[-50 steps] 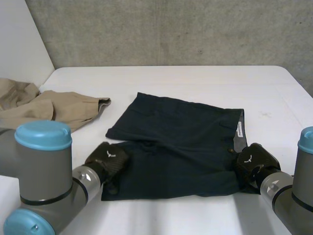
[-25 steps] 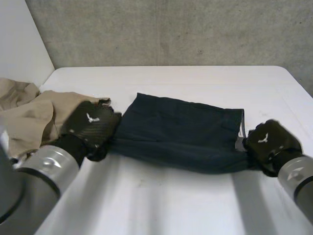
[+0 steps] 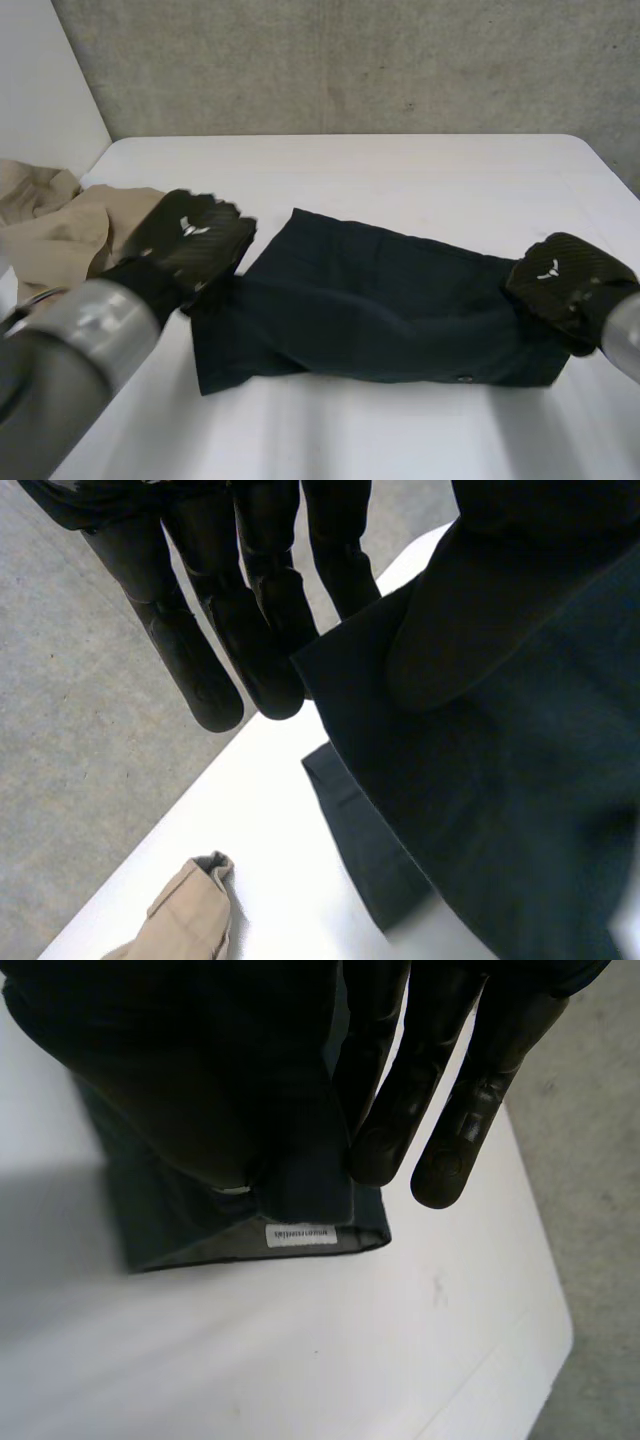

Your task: Fold the laundry.

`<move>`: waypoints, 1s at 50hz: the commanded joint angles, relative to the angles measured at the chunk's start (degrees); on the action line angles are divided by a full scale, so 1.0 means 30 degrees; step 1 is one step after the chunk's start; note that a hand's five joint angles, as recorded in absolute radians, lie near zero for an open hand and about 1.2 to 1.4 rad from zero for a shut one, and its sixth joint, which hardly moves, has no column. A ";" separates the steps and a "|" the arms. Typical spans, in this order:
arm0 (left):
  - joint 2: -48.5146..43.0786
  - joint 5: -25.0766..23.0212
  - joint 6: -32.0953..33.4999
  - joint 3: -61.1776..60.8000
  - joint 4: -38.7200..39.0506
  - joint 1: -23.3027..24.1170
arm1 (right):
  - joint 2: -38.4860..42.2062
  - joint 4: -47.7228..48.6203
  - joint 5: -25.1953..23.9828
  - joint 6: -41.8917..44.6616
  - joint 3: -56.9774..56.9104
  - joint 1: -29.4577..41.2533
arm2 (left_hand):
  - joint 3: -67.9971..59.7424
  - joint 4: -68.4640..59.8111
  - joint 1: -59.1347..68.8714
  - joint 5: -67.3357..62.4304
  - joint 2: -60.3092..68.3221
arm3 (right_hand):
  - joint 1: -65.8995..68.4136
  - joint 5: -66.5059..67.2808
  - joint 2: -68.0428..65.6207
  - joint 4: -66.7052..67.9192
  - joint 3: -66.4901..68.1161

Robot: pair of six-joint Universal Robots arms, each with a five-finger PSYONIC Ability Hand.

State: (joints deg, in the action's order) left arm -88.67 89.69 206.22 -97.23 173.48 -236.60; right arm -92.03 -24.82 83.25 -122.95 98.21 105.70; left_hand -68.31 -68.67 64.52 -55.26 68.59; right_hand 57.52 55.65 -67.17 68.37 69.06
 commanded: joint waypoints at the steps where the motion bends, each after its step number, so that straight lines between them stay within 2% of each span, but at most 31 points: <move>1: -0.8433 0.0687 0.0458 0.6123 0.3286 0.0089 | 0.5508 0.3259 0.1513 -0.0823 -0.2705 -0.0108 | -0.3895 -0.3776 0.5159 -0.4912 0.3802 | 0.7495 0.4784 -0.4278 0.3877 0.3645; 8: -1.5077 0.2763 0.0516 1.4519 0.3141 0.0264 | 0.9200 0.6247 0.4502 -0.1469 -0.5694 0.0391 | -0.3895 -0.3776 0.5159 -0.4912 0.3802 | 0.7495 0.4784 -0.4278 0.3877 0.3645; 12: -1.7922 0.3470 0.0809 1.8626 0.3140 0.0323 | 1.0723 0.8034 0.4856 -0.1498 -0.6690 0.0508 | -0.3895 -0.3776 0.5159 -0.4912 0.3802 | 0.7495 0.4784 -0.4278 0.3877 0.3645; 17: -2.0127 0.3413 0.1015 2.1451 0.3258 0.0440 | 1.2600 1.0524 0.5002 -0.1556 -0.7775 0.0655 | -0.3895 -0.3776 0.5159 -0.4912 0.3802 | 0.7495 0.4784 -0.4278 0.3877 0.3645; 18: -2.0333 0.3413 0.1015 2.1627 0.3287 0.0469 | 1.2805 1.0818 0.4974 -0.1615 -0.7892 0.0655 | -0.3895 -0.3776 0.5159 -0.4912 0.3802 | 0.3518 0.0807 -0.0301 -0.0100 -0.0332; 19: -2.0480 0.3384 0.1015 2.1716 0.3287 0.0557 | 1.3039 1.1285 0.5031 -0.1644 -0.7981 0.0655 | -0.0628 -0.0509 0.1891 -0.1645 0.0535 | -1.1954 -1.4664 1.5170 -1.5572 -1.5803; 20: -2.0656 0.3412 0.0986 2.1717 0.3345 0.0790 | 1.3099 1.1522 0.5032 -0.1674 -0.7981 0.0684 | 1.1284 1.1403 -1.0021 1.0267 -1.1377 | -1.5838 -1.8549 1.9055 -1.9456 -1.9688; 21: -2.0686 0.3500 0.1015 2.1688 0.3375 0.0966 | 1.3129 1.1814 0.5003 -0.1703 -0.7952 0.0655 | 1.6177 1.6296 -1.4914 1.5160 -1.6270 | -1.5838 -1.8549 1.9055 -1.9456 -1.9688; 23: -2.0687 0.3530 0.0986 2.1630 0.3404 0.1172 | 1.2926 1.2370 0.5003 -0.1936 -0.7778 0.0509 | 1.9405 1.9524 -1.8142 1.8388 -1.9498 | -1.5838 -1.8549 1.9055 -1.9456 -1.9688; 28: -1.9986 0.3530 0.0781 2.0255 0.3375 0.1934 | 1.1873 1.2989 0.4974 -0.3692 -0.6754 0.0479 | 1.9438 1.9557 -1.8175 1.8421 -1.9531 | -1.5838 -1.8549 1.9055 -1.9456 -1.9688; 36: -1.5740 0.3325 -0.0449 1.4897 0.3492 0.1876 | 0.6191 1.2025 0.4535 -0.5950 -0.2596 0.0450 | 1.9438 1.9557 -1.8175 1.8421 -1.9531 | -1.5838 -1.8549 1.9055 -1.9456 -1.9688; 44: -1.1316 0.3208 -0.2089 0.9125 0.3551 0.1847 | 0.3491 0.8684 0.2075 -0.7325 0.2063 0.0070 | 1.9438 1.9557 -1.8175 1.8421 -1.9531 | -1.5838 -1.8549 1.9055 -1.9456 -1.9688; 49: -0.9439 0.2652 -0.2734 0.5931 0.4281 0.1847 | 0.3490 0.9646 0.0727 -0.9084 0.4028 -0.0809 | 1.9438 1.9557 -1.8175 1.8421 -1.9531 | -1.5815 -1.8526 1.9032 -1.9433 -1.9665; 50: -0.9176 0.2593 -0.2793 0.5433 0.4544 0.1818 | 0.3578 1.0374 0.0377 -0.9492 0.4378 -0.1042 | 1.9438 1.9557 -1.8175 1.8421 -1.9531 | -1.4645 -1.7356 1.7861 -1.8263 -1.8495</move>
State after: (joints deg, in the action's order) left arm -122.89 99.08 200.11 -69.74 184.38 -231.06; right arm -81.43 2.83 89.65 -145.49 104.27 105.63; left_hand -12.03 -11.67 10.99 -2.71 11.65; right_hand 11.63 3.94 -12.74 13.40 12.38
